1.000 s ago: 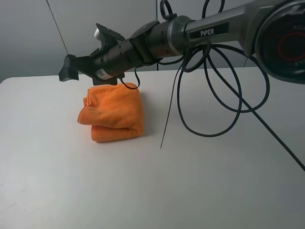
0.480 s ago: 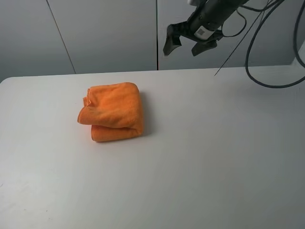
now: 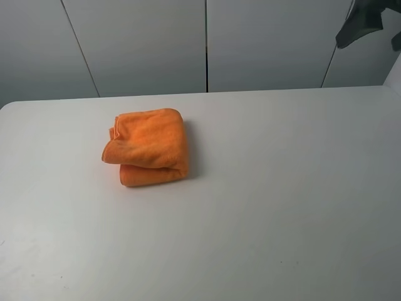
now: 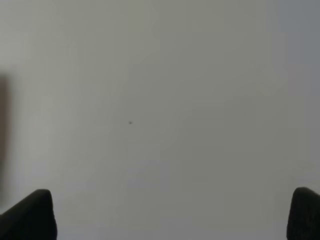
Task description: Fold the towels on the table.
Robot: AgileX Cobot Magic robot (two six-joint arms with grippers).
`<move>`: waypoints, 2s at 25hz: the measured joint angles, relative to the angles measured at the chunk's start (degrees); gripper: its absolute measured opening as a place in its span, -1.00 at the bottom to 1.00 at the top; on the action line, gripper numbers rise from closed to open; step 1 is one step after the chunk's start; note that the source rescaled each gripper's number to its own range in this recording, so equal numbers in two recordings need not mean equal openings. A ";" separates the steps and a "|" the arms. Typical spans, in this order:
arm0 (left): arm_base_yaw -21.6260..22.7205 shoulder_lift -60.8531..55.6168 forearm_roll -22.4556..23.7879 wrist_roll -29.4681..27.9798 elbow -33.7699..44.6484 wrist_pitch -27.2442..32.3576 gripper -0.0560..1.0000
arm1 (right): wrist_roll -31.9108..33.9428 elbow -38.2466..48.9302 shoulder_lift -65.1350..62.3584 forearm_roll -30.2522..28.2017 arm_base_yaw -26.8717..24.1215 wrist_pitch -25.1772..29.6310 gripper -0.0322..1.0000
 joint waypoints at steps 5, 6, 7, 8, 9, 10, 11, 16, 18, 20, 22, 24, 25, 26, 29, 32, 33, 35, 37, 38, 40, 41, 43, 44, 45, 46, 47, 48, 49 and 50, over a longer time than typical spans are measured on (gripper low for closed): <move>0.00 -11.80 -0.21 -0.35 7.44 0.12 1.00 | -0.11 11.77 -24.16 0.09 0.00 -1.32 1.00; 0.00 -14.65 -0.34 -0.35 9.18 0.35 1.00 | -0.11 13.36 -28.40 0.09 0.00 -0.85 1.00; 0.00 -17.62 -0.34 -0.35 10.61 0.35 1.00 | -0.11 14.64 -33.32 0.09 0.00 0.03 1.00; 0.00 -20.07 -0.34 -0.35 12.32 0.45 1.00 | -0.11 15.71 -38.18 0.09 0.00 0.93 1.00; 0.00 -23.01 -0.34 -0.24 13.91 0.45 1.00 | -0.11 16.50 -42.70 0.09 0.00 1.80 1.00; 0.00 -25.96 -0.34 -0.24 15.37 0.56 1.00 | 0.18 17.42 -46.11 0.09 0.13 2.29 1.00; 0.00 -28.38 -0.34 -0.24 16.57 0.69 1.00 | 0.75 18.44 -49.86 -0.06 0.61 2.93 1.00; 0.00 -41.18 -0.45 1.14 23.16 2.51 1.00 | 1.35 22.92 -64.00 -2.17 1.56 6.81 1.00; 0.00 -46.29 -0.45 1.14 26.05 2.90 1.00 | 1.63 24.82 -68.74 -2.88 1.56 8.24 1.00; 0.00 -50.81 -0.45 1.14 29.56 3.36 1.00 | 1.99 26.77 -73.21 -2.85 1.65 9.63 1.00; 0.00 -54.97 -0.45 1.14 32.85 3.67 1.00 | 2.20 29.37 -76.61 -3.49 1.69 10.89 1.00; 0.00 -59.13 -0.45 1.14 35.95 3.94 1.00 | 2.20 31.87 -78.33 -4.74 1.79 11.76 1.00; 0.00 -61.06 -0.31 1.14 37.01 3.92 1.00 | 2.35 33.13 -78.57 -5.15 1.81 12.61 1.00; 0.00 -62.58 0.00 1.14 38.00 4.05 1.00 | 2.49 34.13 -78.57 -5.43 1.92 13.24 1.00; 0.00 -64.83 1.17 1.14 39.33 4.39 1.00 | 2.76 36.93 -78.57 -5.81 1.92 12.68 1.00; 0.00 -65.05 2.63 1.14 39.84 4.51 1.00 | 3.09 37.86 -78.57 -5.83 1.92 12.46 1.00; 0.00 -65.17 2.72 1.14 40.19 4.51 1.00 | 3.09 37.95 -78.57 -5.83 1.92 12.58 1.00; 0.00 -65.21 2.72 1.14 40.79 4.62 1.00 | 3.20 37.99 -78.57 -5.83 1.92 12.92 1.00; 0.00 -65.21 2.60 1.14 41.31 5.44 1.00 | 3.30 37.99 -78.57 -5.83 1.92 13.05 1.00; 0.00 -65.21 2.13 1.14 41.40 6.39 1.00 | 3.30 37.99 -78.57 -5.83 1.92 13.16 1.00; 0.00 -65.21 0.34 1.14 41.70 9.13 1.00 | 3.30 37.99 -78.57 -5.83 1.92 13.16 1.00; 0.00 -65.21 -0.92 1.14 41.74 10.05 1.00 | 3.30 37.99 -78.57 -5.83 1.92 13.16 1.00; 0.00 -65.21 -2.37 1.14 42.24 10.65 1.00 | 3.30 37.99 -78.57 -5.83 1.92 13.16 1.00; 0.00 -65.21 -2.58 1.14 42.49 10.92 1.00 | 3.30 37.99 -78.57 -5.83 1.92 13.16 1.00; 0.00 -65.21 -2.63 1.14 42.49 11.05 1.00 | 3.20 38.09 -78.57 -5.83 1.92 13.01 1.00; 0.00 -65.21 -2.53 1.14 42.49 10.70 1.00 | 3.11 38.09 -78.57 -5.83 1.92 12.91 1.00; 0.00 -65.21 -2.37 1.14 42.72 9.50 1.00 | 3.07 38.09 -78.57 -5.83 1.92 12.58 1.00; 0.00 -65.21 -1.94 1.14 43.16 7.97 1.00 | 2.93 38.09 -78.57 -5.83 1.92 12.43 1.00; 0.00 -65.17 -1.45 1.14 43.90 6.21 1.00 | 2.93 38.09 -78.57 -5.83 1.92 12.33 1.00; 0.00 -65.17 -1.20 1.14 44.57 4.70 1.00 | 2.93 38.09 -78.57 -5.83 1.92 12.30 1.00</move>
